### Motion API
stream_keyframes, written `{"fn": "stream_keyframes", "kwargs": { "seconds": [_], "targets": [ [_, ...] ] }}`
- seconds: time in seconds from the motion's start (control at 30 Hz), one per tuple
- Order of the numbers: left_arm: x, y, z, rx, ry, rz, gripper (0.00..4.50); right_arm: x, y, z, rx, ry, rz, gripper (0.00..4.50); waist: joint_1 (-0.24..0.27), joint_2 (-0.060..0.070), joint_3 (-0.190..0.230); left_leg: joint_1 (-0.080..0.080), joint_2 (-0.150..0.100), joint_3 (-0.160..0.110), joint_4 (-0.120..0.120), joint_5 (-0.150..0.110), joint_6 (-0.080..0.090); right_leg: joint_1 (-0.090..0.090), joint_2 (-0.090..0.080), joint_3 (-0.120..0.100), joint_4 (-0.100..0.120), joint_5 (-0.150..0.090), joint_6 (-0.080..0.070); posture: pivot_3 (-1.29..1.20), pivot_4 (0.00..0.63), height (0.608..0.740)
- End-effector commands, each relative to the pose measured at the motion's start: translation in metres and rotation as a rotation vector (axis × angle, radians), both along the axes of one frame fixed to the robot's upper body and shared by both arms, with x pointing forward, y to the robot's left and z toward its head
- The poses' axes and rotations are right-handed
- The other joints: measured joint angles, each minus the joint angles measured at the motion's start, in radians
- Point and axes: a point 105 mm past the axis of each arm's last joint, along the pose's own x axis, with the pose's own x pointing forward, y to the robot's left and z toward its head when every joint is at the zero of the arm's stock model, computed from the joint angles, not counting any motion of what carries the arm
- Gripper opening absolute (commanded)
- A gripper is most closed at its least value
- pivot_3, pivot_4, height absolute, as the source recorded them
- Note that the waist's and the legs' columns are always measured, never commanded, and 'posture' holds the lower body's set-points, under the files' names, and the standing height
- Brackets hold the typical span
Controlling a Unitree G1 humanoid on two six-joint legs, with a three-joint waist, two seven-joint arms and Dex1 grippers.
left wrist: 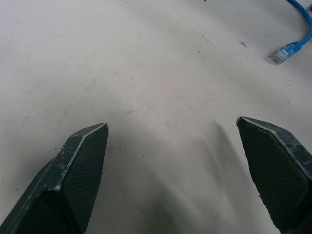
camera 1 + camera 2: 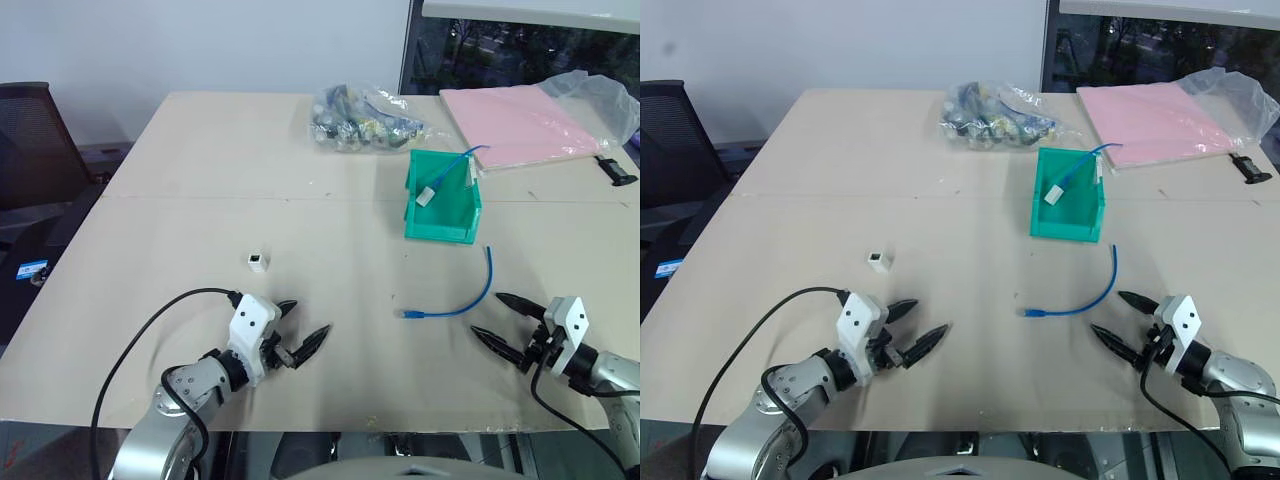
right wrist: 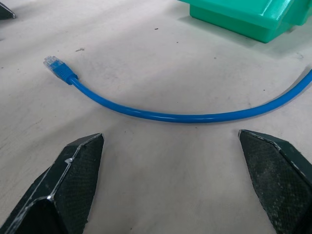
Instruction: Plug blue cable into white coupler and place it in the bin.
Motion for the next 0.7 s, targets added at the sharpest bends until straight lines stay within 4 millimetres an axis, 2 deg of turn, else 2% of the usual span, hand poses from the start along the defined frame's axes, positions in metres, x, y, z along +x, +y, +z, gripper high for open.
{"fn": "stream_keyframes", "kwargs": {
  "seconds": [0.03, 0.23, 0.3, 0.4, 0.53, 0.67, 0.7],
  "targets": [
    [-0.001, -0.004, 0.006, -0.014, -0.02, -0.041, 4.36, -0.002, -0.002, 0.011, -0.019, -0.035, 0.03, 4.35, 0.0, 0.0, 0.0, 0.0, 0.0, 0.0, 0.0, 0.0, 0.0, 0.0, 0.0, 0.0, 0.0, 0.0, 0.0, 0.0, 0.15, 0.74],
    [-0.002, -0.005, 0.018, 0.008, -0.048, -0.169, 4.36, -0.007, 0.019, 0.025, -0.085, -0.058, 0.191, 4.35, -0.002, 0.001, 0.0, 0.0, 0.0, 0.0, 0.0, 0.0, 0.0, 0.0, 0.0, 0.0, 0.0, 0.0, 0.0, 0.0, 0.15, 0.74],
    [-0.003, -0.008, 0.025, 0.016, -0.064, -0.246, 4.36, -0.004, 0.031, 0.031, -0.099, -0.074, 0.236, 4.35, -0.002, 0.0, 0.001, 0.0, 0.0, 0.0, 0.0, 0.0, 0.0, 0.0, 0.0, -0.001, 0.0, 0.0, 0.0, 0.0, 0.15, 0.74],
    [0.0, -0.013, 0.044, 0.064, -0.096, -0.425, 4.36, 0.004, 0.063, 0.037, -0.12, -0.099, 0.332, 4.35, -0.002, 0.0, 0.001, 0.0, 0.0, 0.0, 0.0, 0.0, 0.0, 0.0, 0.0, -0.001, 0.001, 0.0, 0.0, 0.0, 0.15, 0.74],
    [0.0, -0.015, 0.06, 0.104, -0.086, -0.596, 4.36, 0.015, 0.084, 0.021, -0.239, -0.077, 0.408, 4.35, -0.002, 0.0, 0.001, -0.001, 0.001, 0.0, 0.001, 0.0, 0.0, 0.0, 0.0, -0.002, 0.0, 0.0, 0.0, 0.0, 0.15, 0.74],
    [-0.001, -0.01, 0.068, 0.138, -0.052, -0.695, 4.36, 0.016, 0.101, 0.016, -0.226, -0.042, 0.483, 4.35, -0.001, 0.0, 0.002, -0.007, 0.001, 0.0, 0.001, 0.0, 0.0, -0.004, 0.001, -0.004, -0.002, 0.002, 0.004, 0.0, 0.15, 0.74],
    [0.0, -0.008, 0.07, 0.143, -0.05, -0.701, 4.36, 0.016, 0.105, 0.015, -0.223, -0.034, 0.498, 4.12, -0.002, 0.0, 0.002, -0.008, 0.001, 0.0, 0.001, 0.0, 0.0, -0.005, 0.001, -0.004, -0.002, 0.002, 0.004, 0.0, 0.15, 0.74]
  ]
}}
